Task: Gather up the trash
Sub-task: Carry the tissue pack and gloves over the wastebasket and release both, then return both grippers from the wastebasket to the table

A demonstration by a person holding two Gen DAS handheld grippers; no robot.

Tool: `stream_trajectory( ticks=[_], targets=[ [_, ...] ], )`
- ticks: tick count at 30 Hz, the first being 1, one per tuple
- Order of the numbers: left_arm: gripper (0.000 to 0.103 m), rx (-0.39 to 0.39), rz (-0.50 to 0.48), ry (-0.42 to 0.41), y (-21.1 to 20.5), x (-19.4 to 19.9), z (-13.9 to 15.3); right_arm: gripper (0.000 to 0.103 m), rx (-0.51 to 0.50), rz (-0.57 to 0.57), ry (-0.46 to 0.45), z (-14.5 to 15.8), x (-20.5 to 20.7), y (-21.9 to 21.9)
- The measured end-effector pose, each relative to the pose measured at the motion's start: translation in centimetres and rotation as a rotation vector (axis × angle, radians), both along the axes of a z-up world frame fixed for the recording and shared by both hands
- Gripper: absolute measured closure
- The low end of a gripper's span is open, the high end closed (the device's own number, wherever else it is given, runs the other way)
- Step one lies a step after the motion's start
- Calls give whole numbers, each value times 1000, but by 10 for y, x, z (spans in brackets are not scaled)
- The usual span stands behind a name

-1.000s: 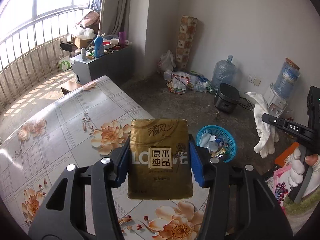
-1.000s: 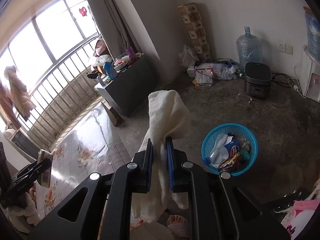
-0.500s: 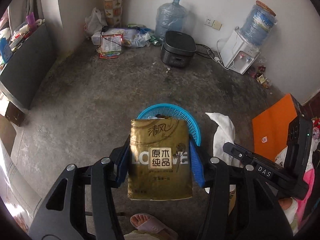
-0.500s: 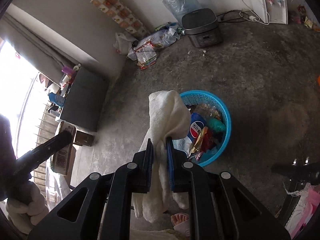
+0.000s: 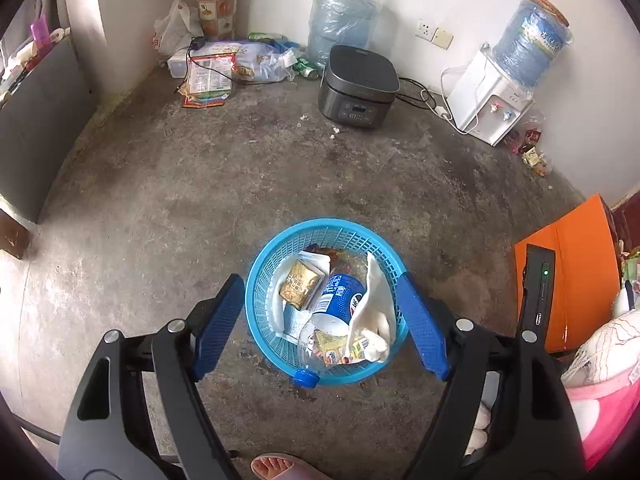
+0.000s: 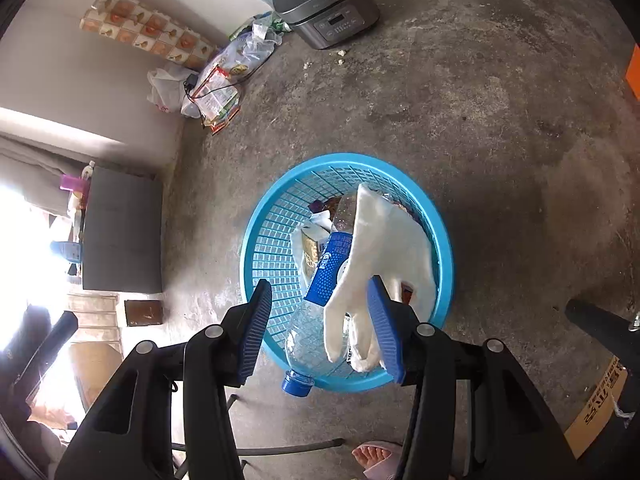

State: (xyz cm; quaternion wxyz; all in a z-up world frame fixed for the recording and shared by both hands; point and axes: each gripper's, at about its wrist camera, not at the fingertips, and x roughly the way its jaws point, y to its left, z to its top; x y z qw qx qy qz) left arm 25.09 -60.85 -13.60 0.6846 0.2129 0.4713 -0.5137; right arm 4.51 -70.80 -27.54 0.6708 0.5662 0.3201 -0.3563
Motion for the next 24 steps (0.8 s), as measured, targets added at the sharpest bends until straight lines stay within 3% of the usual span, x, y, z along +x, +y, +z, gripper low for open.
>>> stream_trajectory(
  ticks=[7,14,16,19,21,24],
  targets=[
    [29,-130,25,-37,55,-7,79,54,-118,14,-26,49,-18,21],
    [20,-276,118,-115,166,-32,171,52,-356,185,-110,151,-12,94],
    [12,-285,192,-163,202,-39,192,47,-459,261,-140,188,-7,127],
    [9,-297,361,-211,261,-50,217,33,-621,388,-192,240,0,179],
    [9,-285,486,-241,301,-58,226,20,-726,476,-219,270,4,215],
    [9,-244,654,-309,355,-74,228,9,-855,595,-262,303,8,267]
  ],
)
